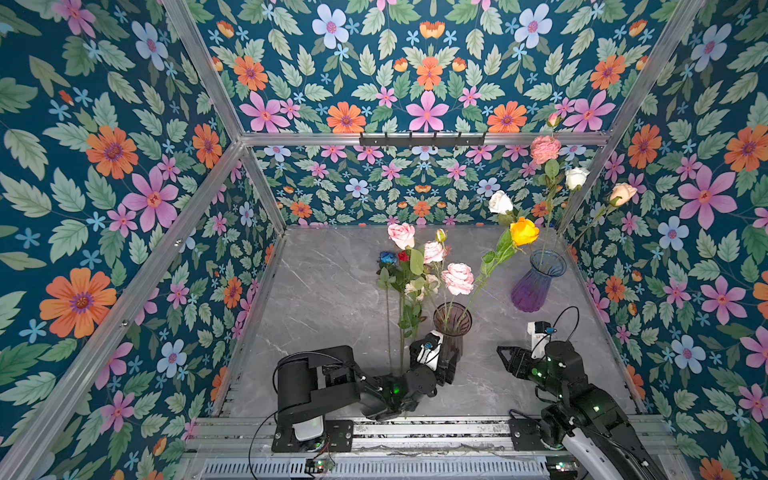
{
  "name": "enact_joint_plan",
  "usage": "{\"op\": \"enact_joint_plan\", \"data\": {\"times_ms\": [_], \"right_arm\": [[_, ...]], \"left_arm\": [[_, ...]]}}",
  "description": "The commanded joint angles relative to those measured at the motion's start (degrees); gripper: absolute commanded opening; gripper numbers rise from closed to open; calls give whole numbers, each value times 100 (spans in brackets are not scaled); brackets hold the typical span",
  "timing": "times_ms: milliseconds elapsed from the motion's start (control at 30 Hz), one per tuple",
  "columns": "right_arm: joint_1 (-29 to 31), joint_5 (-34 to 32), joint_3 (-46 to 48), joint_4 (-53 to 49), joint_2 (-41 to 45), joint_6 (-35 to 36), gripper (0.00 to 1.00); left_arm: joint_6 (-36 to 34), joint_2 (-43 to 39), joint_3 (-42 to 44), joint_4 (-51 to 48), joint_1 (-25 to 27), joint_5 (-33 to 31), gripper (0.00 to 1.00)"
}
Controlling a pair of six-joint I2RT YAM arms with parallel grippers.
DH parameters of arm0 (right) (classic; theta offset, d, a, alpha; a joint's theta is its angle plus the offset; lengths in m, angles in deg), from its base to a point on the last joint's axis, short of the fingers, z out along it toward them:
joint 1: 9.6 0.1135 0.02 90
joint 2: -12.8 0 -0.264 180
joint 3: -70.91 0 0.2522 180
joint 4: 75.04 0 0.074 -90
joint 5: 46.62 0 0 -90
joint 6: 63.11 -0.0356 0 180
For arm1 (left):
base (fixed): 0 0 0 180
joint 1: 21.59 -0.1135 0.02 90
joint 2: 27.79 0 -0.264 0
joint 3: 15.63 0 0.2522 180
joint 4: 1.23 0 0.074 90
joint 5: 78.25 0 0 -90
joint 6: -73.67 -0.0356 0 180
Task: Arrange the flowers into the vase
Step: 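Close the left gripper around the base of the ribbed vase, then hold the ribbed vase left while right grasps the purple vase's yellow rose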
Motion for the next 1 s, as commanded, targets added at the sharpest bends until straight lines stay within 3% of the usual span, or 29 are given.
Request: {"op": "enact_joint_plan", "data": {"times_ms": [0,200,433,700,967], "right_arm": [[5,-47,-27,141,-6,31,56],[6,-31,-27,167,-34,40,56],[5,-30,-40,196,-105,49,56],[4,-38,-46,176,-104,39,56],[6,-139,-586,387,-415,-140,55]], "left_arm": [[-115,105,-180,-180,-327,347,88],[-192,307,-294,27,-895,714,87],[-1308,280,-338,515,-930,1577,90],[-1728,-39,-115,645,-1087,2529,90],[-1832,-215,-129,198,-1114,2461,90]]}}
